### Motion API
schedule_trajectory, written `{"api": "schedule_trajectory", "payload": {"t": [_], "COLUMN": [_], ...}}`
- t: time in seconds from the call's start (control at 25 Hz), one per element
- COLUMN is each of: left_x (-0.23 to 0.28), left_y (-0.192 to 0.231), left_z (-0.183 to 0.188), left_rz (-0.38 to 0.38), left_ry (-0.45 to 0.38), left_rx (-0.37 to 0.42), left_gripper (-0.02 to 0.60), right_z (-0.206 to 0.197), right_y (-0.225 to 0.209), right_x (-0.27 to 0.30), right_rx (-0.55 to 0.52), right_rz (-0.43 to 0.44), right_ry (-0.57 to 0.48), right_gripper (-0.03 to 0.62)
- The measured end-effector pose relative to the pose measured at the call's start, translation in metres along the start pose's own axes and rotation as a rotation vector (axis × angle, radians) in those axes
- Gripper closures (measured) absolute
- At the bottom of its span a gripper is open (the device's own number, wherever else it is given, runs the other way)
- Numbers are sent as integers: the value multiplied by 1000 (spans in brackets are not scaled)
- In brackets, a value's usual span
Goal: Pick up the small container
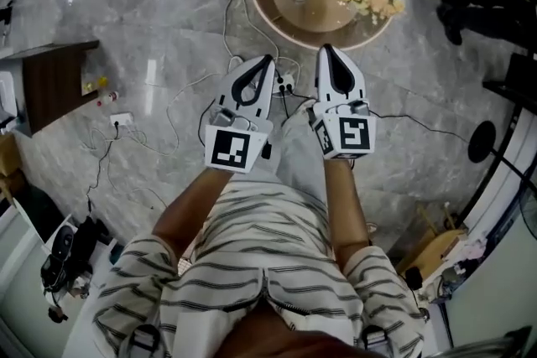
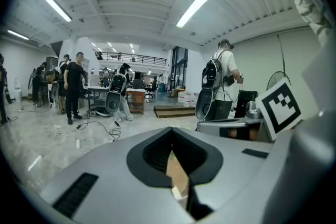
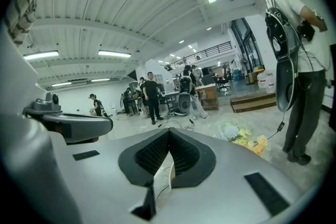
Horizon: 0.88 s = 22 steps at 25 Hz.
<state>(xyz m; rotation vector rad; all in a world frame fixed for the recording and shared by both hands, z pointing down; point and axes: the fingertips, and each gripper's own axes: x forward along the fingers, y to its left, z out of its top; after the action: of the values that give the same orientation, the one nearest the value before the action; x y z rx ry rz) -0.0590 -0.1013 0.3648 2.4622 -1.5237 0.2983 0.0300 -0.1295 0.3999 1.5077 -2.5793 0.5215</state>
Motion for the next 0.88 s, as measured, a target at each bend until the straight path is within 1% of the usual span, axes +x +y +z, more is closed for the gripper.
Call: {"api": "schedule_trajectory", "payload": {"t": [0.12,0.2,0.4,0.52,0.68,0.88], "left_x": [27,43,69,81,96,114], "left_y": [18,29,45,54,63,63], "left_z": [-25,-39,-70,-101,-137,-179], "left_rz": [-28,-30,-41,-57,-55,-61], "left_ry": [36,48,78,121,163,192], "left_rx": [-19,-36,-51,-55,-65,-92], "left_gripper": [583,583,583,583,583,584], "right_z": [-21,-36,-80,-111,-145,-189], "right_y": [-11,-19,-39,-52,-65,-87], "right_x": [39,60,98,119,144,167], "right_rx": [17,22,16,31,26,16], "right_rz": [-41,-62,-99,-130,-130,-137], "right_ry": [19,25,49,66,87,110], "right_gripper": [589,589,589,589,591,591]}}
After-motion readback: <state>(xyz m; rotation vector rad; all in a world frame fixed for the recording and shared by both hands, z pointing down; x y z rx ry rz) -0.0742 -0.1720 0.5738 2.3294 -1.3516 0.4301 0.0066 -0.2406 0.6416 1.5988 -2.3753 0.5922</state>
